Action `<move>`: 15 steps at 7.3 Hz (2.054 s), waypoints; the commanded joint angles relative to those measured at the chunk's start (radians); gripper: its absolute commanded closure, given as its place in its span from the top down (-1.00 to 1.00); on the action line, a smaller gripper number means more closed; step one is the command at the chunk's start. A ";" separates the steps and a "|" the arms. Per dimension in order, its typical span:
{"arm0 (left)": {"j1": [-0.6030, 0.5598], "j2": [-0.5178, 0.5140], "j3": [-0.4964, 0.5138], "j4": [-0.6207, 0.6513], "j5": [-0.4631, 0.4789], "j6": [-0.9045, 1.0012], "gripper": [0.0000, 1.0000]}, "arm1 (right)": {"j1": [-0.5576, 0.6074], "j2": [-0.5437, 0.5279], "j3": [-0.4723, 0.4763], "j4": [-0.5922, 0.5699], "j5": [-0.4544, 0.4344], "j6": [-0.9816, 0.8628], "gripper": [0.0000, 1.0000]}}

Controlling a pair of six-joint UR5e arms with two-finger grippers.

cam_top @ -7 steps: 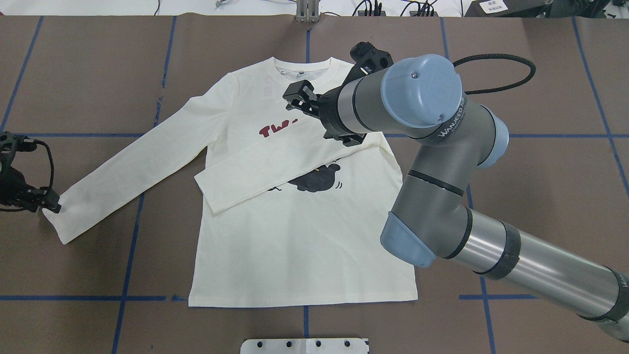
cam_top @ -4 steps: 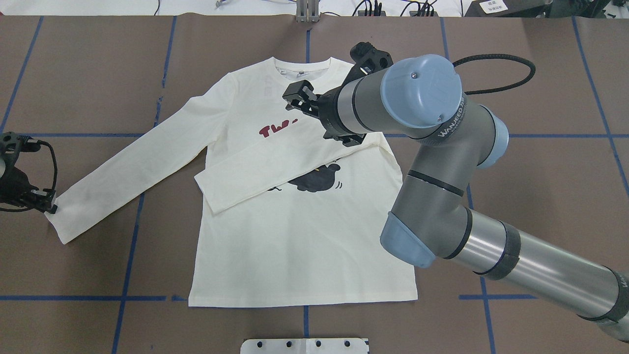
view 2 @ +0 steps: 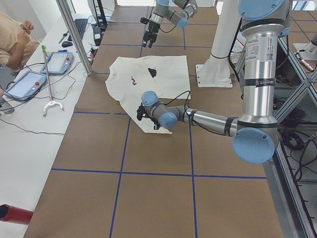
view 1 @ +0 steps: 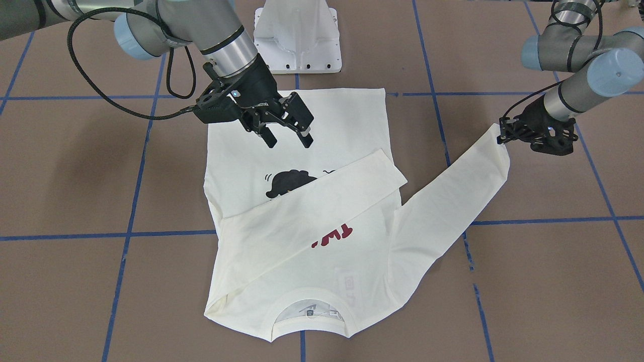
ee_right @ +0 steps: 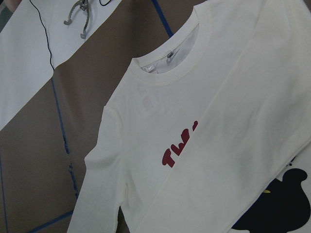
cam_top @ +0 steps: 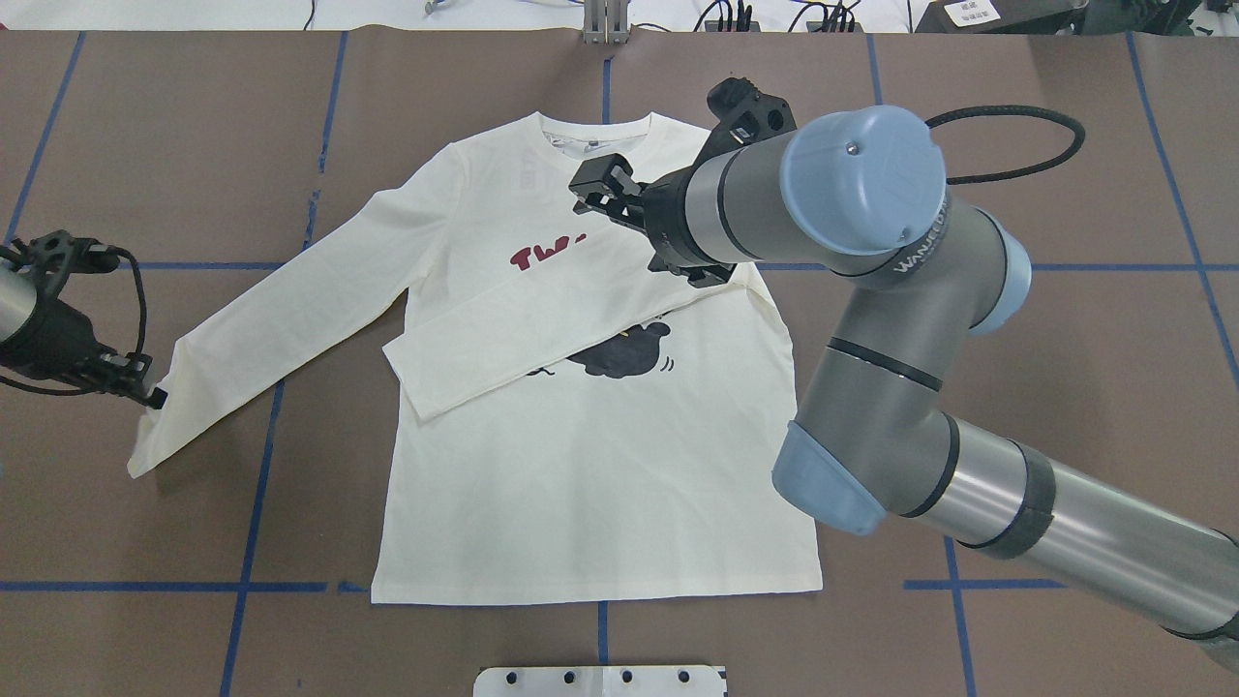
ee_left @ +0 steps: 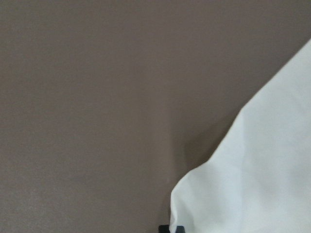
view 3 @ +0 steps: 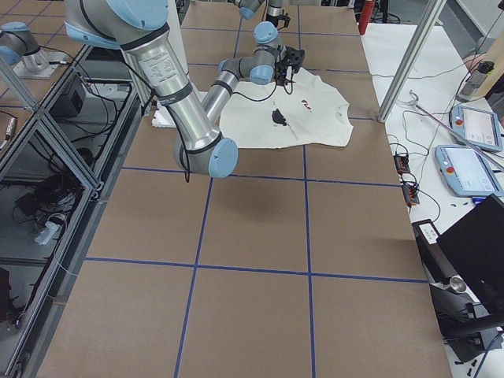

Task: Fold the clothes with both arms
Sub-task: 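Release the sleeve and raise the right gripper while the left gripper grasps the other cuff, then fold the other sleeve across the shirt with the left gripper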

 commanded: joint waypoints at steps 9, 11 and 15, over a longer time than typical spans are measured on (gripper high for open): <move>0.373 -1.131 0.789 -0.336 0.570 -0.660 -1.00 | 0.359 -0.261 0.139 -0.001 0.399 -0.171 1.00; 0.385 -1.176 0.886 -0.399 0.605 -0.662 -1.00 | 0.359 -0.263 0.139 -0.001 0.399 -0.170 1.00; 0.442 -1.186 0.889 -0.391 0.615 -0.712 -0.84 | 0.358 -0.261 0.137 -0.001 0.397 -0.170 1.00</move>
